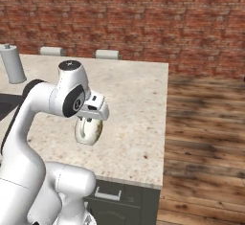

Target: Pick the teapot and jug and place them in the sink. Then turn on the water.

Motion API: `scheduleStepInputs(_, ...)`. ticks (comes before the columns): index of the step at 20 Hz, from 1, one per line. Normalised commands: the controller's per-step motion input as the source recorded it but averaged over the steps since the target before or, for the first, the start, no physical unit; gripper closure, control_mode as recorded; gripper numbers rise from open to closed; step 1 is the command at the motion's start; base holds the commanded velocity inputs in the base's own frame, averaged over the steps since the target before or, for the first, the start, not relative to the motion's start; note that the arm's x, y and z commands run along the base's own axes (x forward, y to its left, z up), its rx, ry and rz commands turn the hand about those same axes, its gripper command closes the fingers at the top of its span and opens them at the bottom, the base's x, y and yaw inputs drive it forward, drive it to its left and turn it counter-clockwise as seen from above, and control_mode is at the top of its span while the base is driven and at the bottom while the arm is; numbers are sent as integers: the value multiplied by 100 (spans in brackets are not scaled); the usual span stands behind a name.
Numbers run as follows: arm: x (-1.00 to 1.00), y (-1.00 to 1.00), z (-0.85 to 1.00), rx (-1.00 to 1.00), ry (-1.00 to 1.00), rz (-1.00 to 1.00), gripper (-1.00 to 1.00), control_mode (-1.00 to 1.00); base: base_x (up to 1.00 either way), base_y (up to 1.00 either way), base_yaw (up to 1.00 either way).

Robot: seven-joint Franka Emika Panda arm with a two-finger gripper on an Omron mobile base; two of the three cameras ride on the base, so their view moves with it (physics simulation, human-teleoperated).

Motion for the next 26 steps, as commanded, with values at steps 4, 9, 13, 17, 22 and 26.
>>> scheduleStepInputs(4,-7,0,-4,0,-30,0,100,-100,0,0,0)
scheduleStepInputs(9,-7,0,-1,0,-33,0,100,-100,0,0,0)
scheduleStepInputs(13,-13,0,0,0,-14,0,100,-100,0,0,0)
scheduleStepInputs(17,-14,0,0,0,0,0,100,-100,0,0,0)
scheduleStepInputs(22,-4,0,0,0,0,0,100,100,-33,14,0)
scheduleStepInputs(26,0,0,0,0,0,0,100,100,-57,60,0)
